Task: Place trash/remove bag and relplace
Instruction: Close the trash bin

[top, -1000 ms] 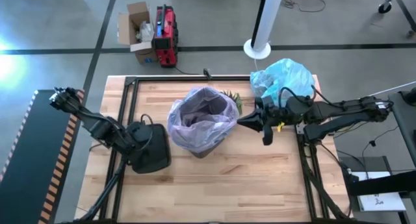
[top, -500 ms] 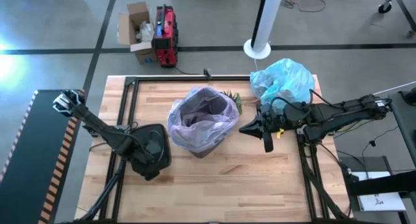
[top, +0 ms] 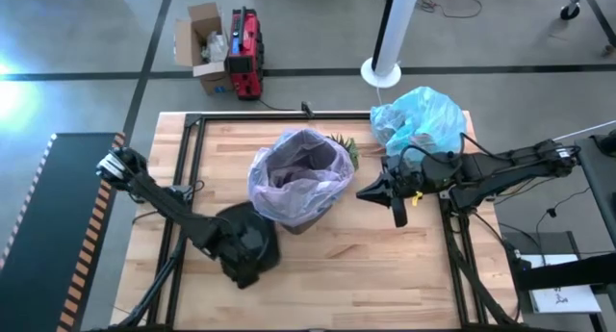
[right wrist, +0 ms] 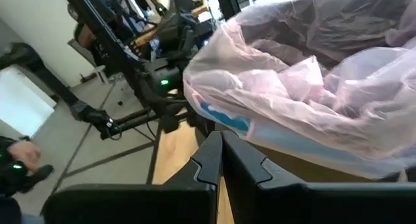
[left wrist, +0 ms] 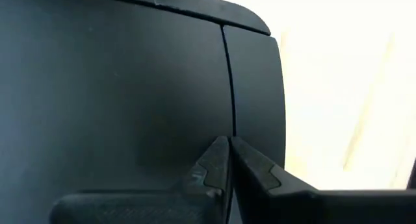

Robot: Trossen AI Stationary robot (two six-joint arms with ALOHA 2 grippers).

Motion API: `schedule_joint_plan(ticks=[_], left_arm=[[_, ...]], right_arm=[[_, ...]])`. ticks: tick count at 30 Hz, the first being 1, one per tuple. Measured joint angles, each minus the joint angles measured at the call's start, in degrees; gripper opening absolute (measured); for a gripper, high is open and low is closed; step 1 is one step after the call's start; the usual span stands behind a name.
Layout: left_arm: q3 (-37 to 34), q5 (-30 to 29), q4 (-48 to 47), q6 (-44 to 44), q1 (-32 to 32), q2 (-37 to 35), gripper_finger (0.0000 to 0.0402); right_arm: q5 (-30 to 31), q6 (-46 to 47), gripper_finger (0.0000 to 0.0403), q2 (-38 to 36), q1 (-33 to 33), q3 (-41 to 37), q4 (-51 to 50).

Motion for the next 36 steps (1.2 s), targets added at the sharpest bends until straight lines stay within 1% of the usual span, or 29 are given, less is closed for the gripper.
schedule_joint_plan(ticks=[2,5,8,12,14,16,18,20,22,26,28,30,33,36], left_arm=[[3.6,-1.2,-0.4,1.8,0.0,3.2,0.0004],[9.5,-1.2,-2.1,2.9,-0.7,7.0,0.0003],[15.9,-1.9,-6.4,2.9,-2.7,9.7,0.0001],[21.8,-7.1,-11.5,1.0,-6.1,13.2,0.0001],[23.5,-10.3,-10.8,0.6,-7.4,14.8,0.0001],[24.0,-11.7,-10.6,0.5,-8.1,17.0,0.0001],[23.3,-10.7,-10.2,-0.1,-8.1,19.8,0.0000],[22.9,-9.4,-7.0,0.0,-8.2,21.2,0.0000],[22.2,-9.7,-3.4,0.1,-8.4,22.4,0.0000],[22.2,-8.7,-3.5,1.0,-8.7,21.4,0.0000],[22.8,-8.2,-6.6,1.0,-9.2,19.7,0.0000],[23.8,-8.6,-11.8,1.0,-10.1,17.1,0.0000],[27.0,-11.8,-15.8,0.9,-11.3,11.3,0.0000],[28.8,-15.7,-18.4,0.8,-12.7,6.3,0.0000]], right_arm=[[-0.1,-0.3,0.0000,-0.5,0.0,0.0,-1.4],[-1.5,-0.5,0.0000,-1.5,0.0,0.0,-3.5],[-1.6,-0.8,0.0000,-2.6,0.0,0.1,-5.7],[-1.6,-1.6,0.0000,-3.2,0.0,0.1,-7.6],[-1.6,-1.9,0.0000,-3.2,0.0,0.1,-7.7],[-1.6,-2.0,0.0000,-3.1,0.0,0.1,-7.7],[-1.7,-1.8,0.0000,-2.8,0.0,0.1,-7.8],[-1.9,-1.1,0.0000,-2.7,0.3,0.1,-7.8],[-2.3,-0.1,0.0000,-2.5,0.7,0.1,-7.5],[-2.6,1.4,0.0000,-2.2,1.9,0.1,-7.5],[-2.1,1.5,0.0000,-1.6,3.0,0.1,-7.0],[-0.3,1.5,0.0000,-0.6,4.6,0.1,-5.4],[3.2,1.4,0.0000,2.2,7.2,0.2,-1.1],[6.4,0.7,0.0000,7.1,9.9,1.9,2.0]])
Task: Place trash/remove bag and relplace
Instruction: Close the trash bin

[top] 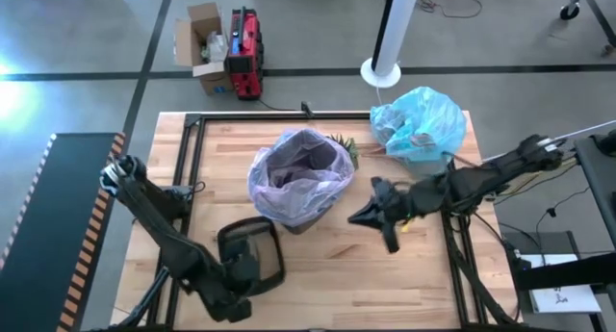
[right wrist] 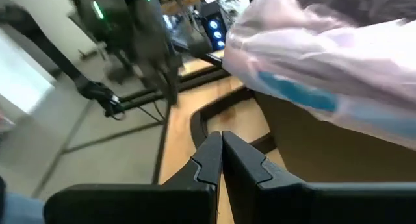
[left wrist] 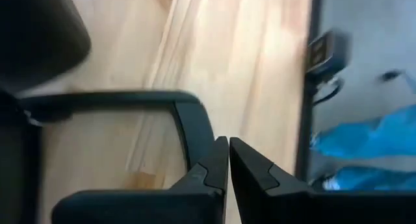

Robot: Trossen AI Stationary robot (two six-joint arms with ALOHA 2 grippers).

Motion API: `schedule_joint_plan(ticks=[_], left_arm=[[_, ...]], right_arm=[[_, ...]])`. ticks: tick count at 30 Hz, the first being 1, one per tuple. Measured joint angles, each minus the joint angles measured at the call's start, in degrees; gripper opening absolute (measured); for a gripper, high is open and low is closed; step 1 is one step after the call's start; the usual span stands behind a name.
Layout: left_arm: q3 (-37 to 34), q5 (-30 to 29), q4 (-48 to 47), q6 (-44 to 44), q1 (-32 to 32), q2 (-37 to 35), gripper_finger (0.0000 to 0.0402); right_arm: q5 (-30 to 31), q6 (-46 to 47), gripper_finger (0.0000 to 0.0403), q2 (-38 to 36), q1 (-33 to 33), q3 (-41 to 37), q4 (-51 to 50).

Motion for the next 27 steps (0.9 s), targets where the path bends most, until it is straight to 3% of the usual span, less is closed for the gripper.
schedule_joint_plan(ticks=[5,9,14,17,22,27], left_arm=[[2.9,-5.0,-5.0,-0.4,-1.6,-8.9,0.0000],[3.7,-9.5,-18.5,-6.3,-2.3,-15.7,0.0000],[1.1,-11.1,-30.9,-15.5,-1.9,-25.9,0.0000],[-2.9,-11.1,-31.7,-16.1,-0.8,-30.3,0.0000],[-9.2,-7.4,-25.6,-11.4,-0.4,-34.3,0.0000],[-9.7,-7.2,-22.1,-6.0,-1.8,-34.6,0.0026]], right_arm=[[5.6,-1.3,0.0000,11.1,4.1,6.8,-0.2],[10.6,-2.6,0.0000,19.7,7.7,14.4,-0.4],[12.0,-1.8,0.0000,29.0,10.1,21.8,-0.5],[11.4,-1.6,0.0001,34.9,10.6,25.6,-0.5],[4.3,1.4,0.0029,44.9,10.6,32.0,-1.3],[6.2,1.4,0.0080,50.6,10.8,37.2,-1.4]])
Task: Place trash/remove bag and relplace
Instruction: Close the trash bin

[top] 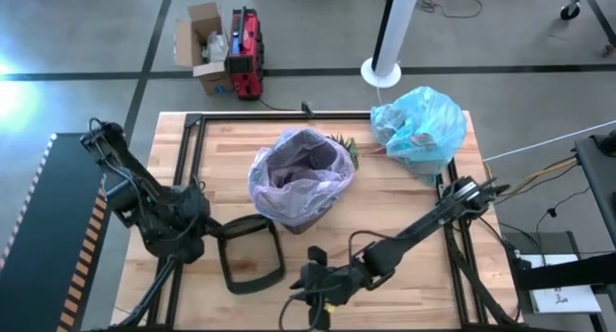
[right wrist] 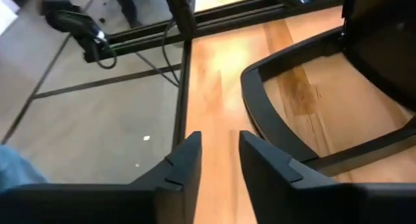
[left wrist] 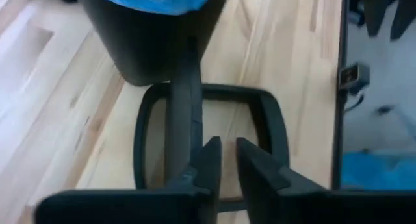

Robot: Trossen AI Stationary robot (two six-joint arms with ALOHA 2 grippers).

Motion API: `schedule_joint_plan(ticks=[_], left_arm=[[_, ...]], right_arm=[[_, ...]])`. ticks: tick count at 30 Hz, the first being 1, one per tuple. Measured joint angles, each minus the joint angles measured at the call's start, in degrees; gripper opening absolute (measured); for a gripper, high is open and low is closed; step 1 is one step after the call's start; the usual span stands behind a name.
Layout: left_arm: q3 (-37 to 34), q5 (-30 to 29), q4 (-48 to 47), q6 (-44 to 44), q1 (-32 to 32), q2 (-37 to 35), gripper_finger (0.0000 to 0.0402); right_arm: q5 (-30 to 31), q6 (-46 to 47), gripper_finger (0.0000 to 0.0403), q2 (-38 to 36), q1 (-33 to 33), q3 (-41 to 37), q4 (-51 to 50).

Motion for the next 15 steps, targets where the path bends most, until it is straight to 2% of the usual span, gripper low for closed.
schedule_joint_plan(ticks=[4,10,13,15], left_arm=[[-0.8,0.1,-0.4,4.2,-0.3,2.6,0.0096],[-5.6,-0.3,-0.1,3.6,-0.1,6.2,0.0217],[-7.7,-0.4,1.4,0.9,0.0,7.2,0.0247],[-8.7,-0.4,2.9,-0.5,-0.1,7.7,0.0245]], right_arm=[[1.4,-0.1,0.0117,2.7,0.0,2.2,-0.6],[1.9,0.0,0.0151,3.6,-0.1,3.8,-0.9],[2.7,0.4,0.0157,3.6,-0.1,3.9,-1.2],[2.9,0.4,0.0157,3.6,-0.1,3.9,-1.2]])
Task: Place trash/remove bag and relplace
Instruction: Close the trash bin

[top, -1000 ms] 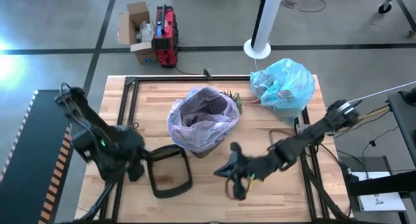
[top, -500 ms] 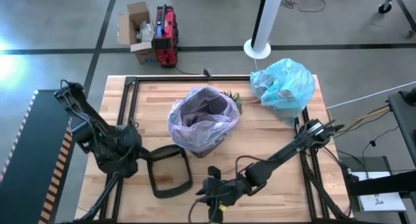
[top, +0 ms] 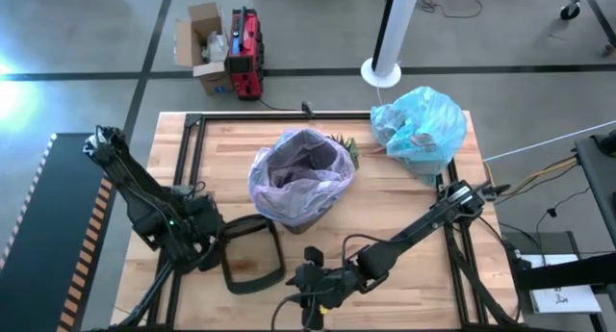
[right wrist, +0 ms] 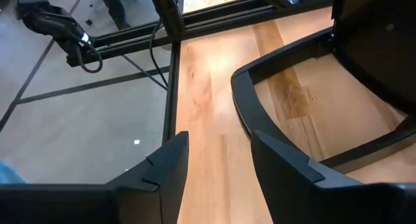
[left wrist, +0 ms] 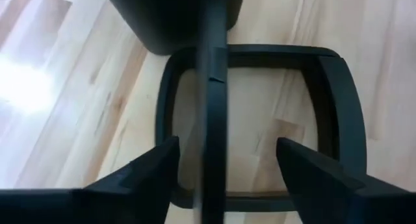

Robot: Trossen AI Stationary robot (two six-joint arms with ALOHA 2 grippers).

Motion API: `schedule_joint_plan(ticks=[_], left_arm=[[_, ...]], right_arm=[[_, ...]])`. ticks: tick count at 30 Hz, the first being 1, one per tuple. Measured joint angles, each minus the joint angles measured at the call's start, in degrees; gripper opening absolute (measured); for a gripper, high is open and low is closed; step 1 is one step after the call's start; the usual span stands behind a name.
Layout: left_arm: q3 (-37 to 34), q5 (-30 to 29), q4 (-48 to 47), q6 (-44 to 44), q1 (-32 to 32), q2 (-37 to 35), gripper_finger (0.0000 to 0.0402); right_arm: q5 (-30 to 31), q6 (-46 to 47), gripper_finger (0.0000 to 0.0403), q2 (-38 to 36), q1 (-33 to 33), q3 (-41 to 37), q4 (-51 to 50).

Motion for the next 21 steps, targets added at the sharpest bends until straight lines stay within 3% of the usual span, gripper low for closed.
schedule_joint_plan(ticks=[3,9,15,21], left_arm=[[-0.3,0.1,1.3,0.1,0.0,1.1,0.0200],[-0.6,-0.6,2.6,3.2,-0.4,1.8,0.0022],[0.5,0.6,2.5,3.4,-1.9,1.4,0.0008],[9.2,0.4,3.0,6.4,-5.6,1.0,0.0005]], right_arm=[[0.0,0.0,0.0151,-0.1,0.0,0.0,0.0],[0.0,-0.8,0.0146,-0.1,0.0,1.2,-1.8],[1.8,-1.9,0.0164,-0.2,0.0,4.9,-11.6],[3.2,-3.4,0.0175,-0.7,0.1,11.4,-20.4]])
